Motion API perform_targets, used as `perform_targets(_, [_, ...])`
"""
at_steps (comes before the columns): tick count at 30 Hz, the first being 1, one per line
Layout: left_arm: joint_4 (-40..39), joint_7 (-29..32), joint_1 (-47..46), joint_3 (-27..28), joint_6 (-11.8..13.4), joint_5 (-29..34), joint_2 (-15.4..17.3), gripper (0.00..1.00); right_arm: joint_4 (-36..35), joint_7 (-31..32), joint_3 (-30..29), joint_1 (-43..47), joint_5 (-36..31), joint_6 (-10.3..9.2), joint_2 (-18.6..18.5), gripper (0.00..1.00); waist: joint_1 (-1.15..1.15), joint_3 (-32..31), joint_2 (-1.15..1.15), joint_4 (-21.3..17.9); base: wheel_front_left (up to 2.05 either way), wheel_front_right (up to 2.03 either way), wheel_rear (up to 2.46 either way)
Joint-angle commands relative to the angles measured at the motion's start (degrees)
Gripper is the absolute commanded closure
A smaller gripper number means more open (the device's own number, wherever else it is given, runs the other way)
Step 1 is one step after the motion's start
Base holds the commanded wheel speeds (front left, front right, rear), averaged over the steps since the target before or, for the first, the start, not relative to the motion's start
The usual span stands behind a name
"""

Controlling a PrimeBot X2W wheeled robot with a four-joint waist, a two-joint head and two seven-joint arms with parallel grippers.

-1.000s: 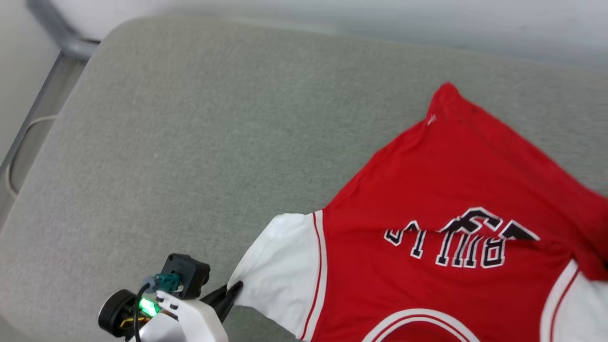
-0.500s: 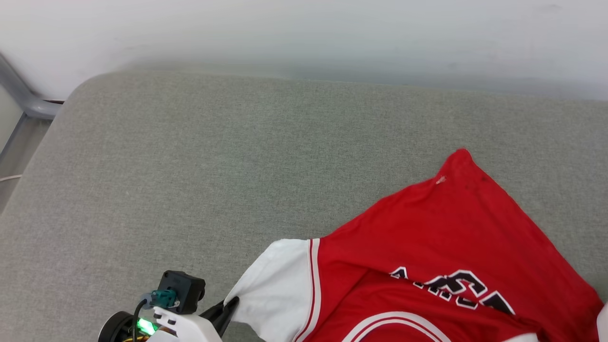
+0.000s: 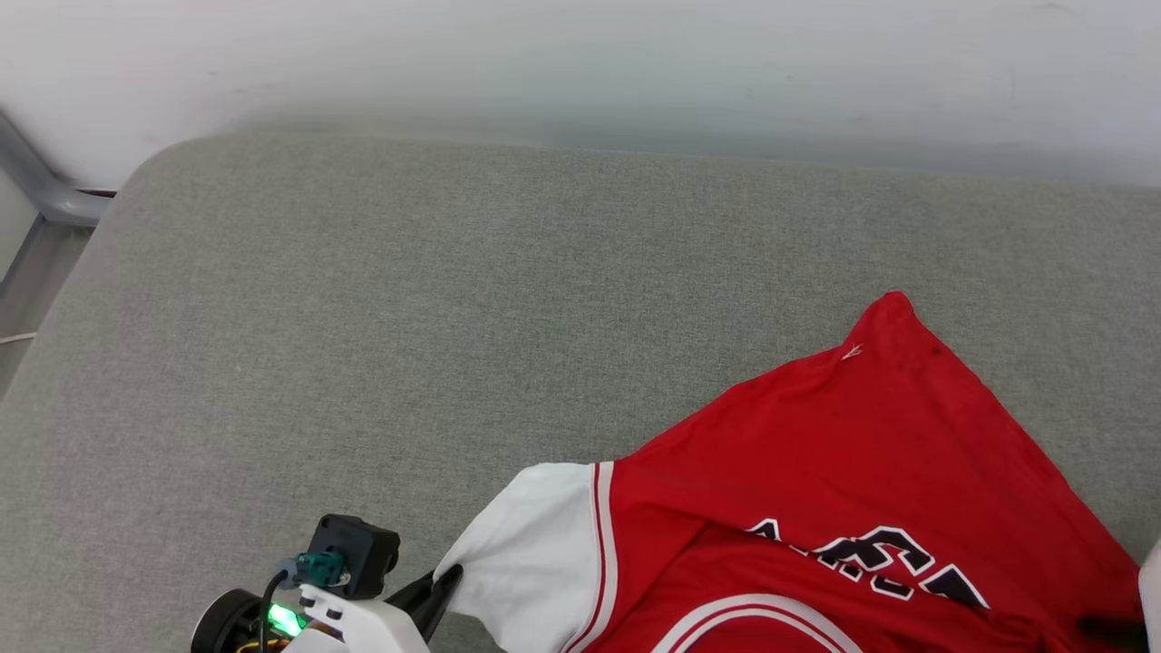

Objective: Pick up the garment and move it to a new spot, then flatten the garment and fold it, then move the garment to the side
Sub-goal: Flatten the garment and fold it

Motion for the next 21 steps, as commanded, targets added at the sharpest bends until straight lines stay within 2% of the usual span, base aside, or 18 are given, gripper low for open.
perform_targets(1, [-0.3, 0.2, -0.5, 0.1, 0.3, 0.3, 0.2, 1.0, -1.3, 0.4, 0.4, -1.7, 0.5, -0.04, -1.0, 0.0, 0.0, 0.1, 0.0, 0.1, 0.0, 0.0, 0.0])
perform_targets(5, [-1.4, 0.4, -1.0, -0.1, 0.5, 0.6, 0.4, 1.0, -7.0, 3.0, 1.2, -5.4, 3.2, -0.04, -3.3, 0.0, 0.0, 0.8, 0.0, 0.9, 0.0, 0.0, 0.0])
perform_targets(6, [-2.3, 0.6, -1.5, -0.2, 0.5, 1.0, 0.5, 1.0, -11.0, 5.0, 1.7, -9.4, 3.5, -0.04, -3.7, 0.0, 0.0, 2.0, 0.0, 1.8, 0.0, 0.0, 0.0])
perform_targets(9, [-3.5, 0.5, -2.8, -0.4, 0.1, 1.7, 0.4, 1.0, -12.2, 7.8, 3.4, -16.5, 2.0, -0.04, -1.5, 0.0, 0.0, 4.4, 0.0, 3.6, 0.0, 0.0, 0.0])
perform_targets(16, [-4.4, 0.1, -6.0, -1.7, -1.1, 2.8, -0.7, 1.0, -5.5, 10.5, 5.6, -27.9, -3.8, -0.04, -0.9, 0.0, 0.0, 10.1, 0.0, 8.4, 0.0, 0.0, 0.0])
perform_targets(17, [-4.4, 0.0, -6.4, -1.9, -1.2, 2.8, -1.0, 1.0, -4.1, 10.5, 5.9, -29.2, -4.9, -0.04, -1.1, 0.0, 0.0, 10.8, 0.0, 9.1, 0.0, 0.0, 0.0])
perform_targets(18, [-4.1, -0.2, -7.4, -2.6, -1.7, 3.2, -1.6, 1.0, 0.1, 9.8, 6.6, -32.6, -7.6, -0.04, -1.7, 0.0, 0.0, 12.7, 0.0, 10.9, 0.0, 0.0, 0.0])
perform_targets(21, [-3.8, -0.5, -8.5, -3.2, -2.3, 3.4, -2.3, 1.0, 4.0, 8.9, 6.4, -35.7, -9.5, -0.04, -1.8, 0.0, 0.0, 14.3, 0.0, 12.6, 0.0, 0.0, 0.0])
